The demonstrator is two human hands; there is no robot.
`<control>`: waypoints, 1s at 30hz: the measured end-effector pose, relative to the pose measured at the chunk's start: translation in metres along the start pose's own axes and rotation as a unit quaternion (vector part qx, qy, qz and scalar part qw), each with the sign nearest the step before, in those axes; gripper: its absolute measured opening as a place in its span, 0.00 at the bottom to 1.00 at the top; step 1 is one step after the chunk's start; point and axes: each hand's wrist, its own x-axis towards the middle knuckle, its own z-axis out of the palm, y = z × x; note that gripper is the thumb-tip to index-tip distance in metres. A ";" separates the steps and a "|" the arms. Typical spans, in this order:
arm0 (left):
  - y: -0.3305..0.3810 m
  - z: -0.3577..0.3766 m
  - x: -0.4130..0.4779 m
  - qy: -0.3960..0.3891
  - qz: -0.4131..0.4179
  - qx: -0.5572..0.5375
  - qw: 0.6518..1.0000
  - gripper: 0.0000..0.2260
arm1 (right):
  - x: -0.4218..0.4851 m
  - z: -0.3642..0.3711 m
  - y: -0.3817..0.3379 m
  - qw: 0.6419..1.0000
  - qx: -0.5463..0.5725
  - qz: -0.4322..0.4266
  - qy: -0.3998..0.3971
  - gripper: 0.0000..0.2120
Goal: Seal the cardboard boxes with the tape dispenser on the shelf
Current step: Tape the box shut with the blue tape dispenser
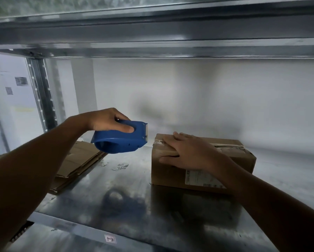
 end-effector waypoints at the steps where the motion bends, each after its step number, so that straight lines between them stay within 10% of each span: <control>1: 0.003 -0.004 -0.001 -0.005 -0.005 0.013 1.000 0.21 | 0.000 0.000 0.000 1.000 0.001 0.000 -0.001 0.47; 17: 0.031 0.009 0.003 0.032 -0.069 0.234 0.969 0.27 | 0.003 0.003 0.003 1.000 -0.025 -0.007 0.004 0.46; 30: 0.070 0.037 0.018 0.120 -0.074 0.547 0.825 0.27 | 0.010 0.006 0.006 0.999 -0.044 -0.007 0.004 0.46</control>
